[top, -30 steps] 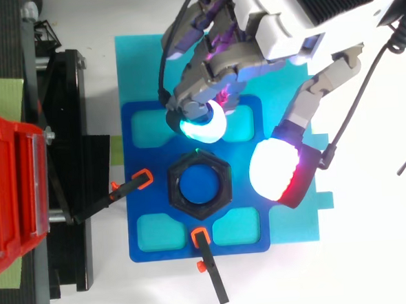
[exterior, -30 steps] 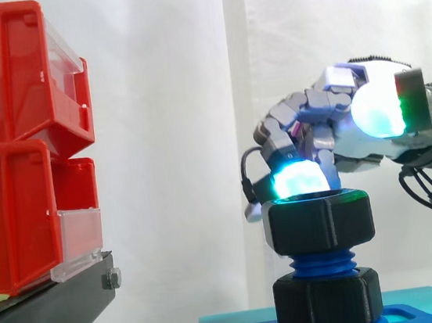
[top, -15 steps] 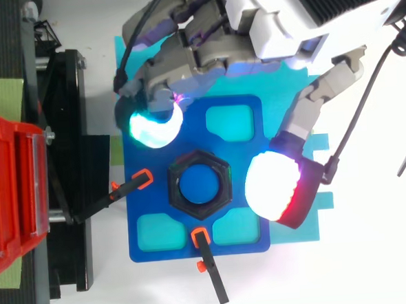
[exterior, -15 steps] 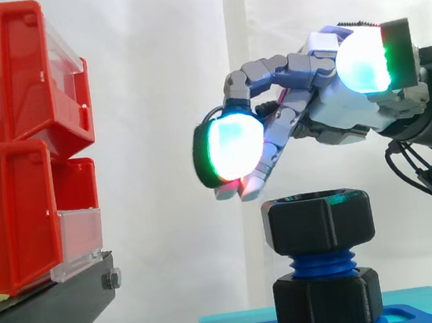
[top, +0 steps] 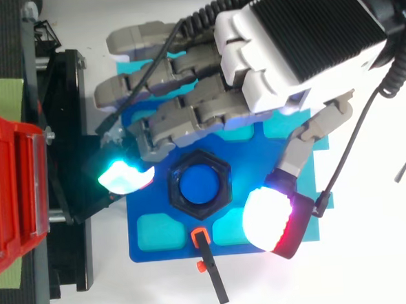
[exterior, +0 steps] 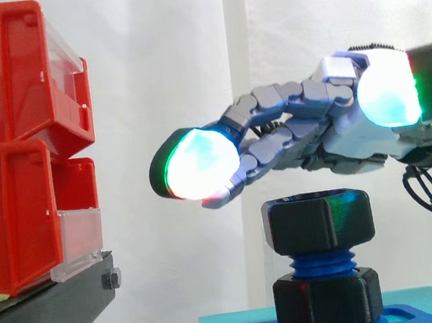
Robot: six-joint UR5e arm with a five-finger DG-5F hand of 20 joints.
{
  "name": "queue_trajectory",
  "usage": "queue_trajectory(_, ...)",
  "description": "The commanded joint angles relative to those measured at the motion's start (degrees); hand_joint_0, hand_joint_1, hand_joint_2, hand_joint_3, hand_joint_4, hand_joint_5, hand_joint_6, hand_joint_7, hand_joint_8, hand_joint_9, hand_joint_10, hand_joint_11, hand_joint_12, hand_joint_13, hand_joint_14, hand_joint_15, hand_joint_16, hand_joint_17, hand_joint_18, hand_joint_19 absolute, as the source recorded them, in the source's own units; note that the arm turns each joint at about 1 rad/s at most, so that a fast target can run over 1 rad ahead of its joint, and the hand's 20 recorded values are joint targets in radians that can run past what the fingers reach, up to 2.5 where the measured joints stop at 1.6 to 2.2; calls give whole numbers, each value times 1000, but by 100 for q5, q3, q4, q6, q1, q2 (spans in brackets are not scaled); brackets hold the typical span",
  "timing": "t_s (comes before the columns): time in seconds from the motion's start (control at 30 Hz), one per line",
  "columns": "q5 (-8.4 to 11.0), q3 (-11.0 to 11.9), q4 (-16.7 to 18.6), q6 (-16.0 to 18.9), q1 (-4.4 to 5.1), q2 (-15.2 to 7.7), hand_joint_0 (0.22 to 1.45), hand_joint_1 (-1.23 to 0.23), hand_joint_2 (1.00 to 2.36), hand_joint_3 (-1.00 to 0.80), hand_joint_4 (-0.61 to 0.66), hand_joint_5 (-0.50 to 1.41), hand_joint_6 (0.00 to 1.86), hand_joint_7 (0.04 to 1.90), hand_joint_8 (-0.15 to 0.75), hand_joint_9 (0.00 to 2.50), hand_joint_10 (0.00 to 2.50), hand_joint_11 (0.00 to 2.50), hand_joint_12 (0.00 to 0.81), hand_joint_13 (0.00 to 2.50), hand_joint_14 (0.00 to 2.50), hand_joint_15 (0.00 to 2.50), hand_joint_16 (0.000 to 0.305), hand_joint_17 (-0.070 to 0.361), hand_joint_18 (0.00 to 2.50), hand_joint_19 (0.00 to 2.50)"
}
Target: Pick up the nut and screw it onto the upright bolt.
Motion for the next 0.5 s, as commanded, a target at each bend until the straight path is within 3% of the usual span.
queue_trajectory(0.0,102,-117,46,4,47,0,400,-197,1000,-500,112,-227,501,581,174,84,0,0,354,0,0,0,54,121,0,0)
queue_trajectory(0.47,119,-125,73,13,39,0,404,-185,1000,-500,162,-205,502,687,185,122,0,0,350,0,0,0,52,116,0,0)
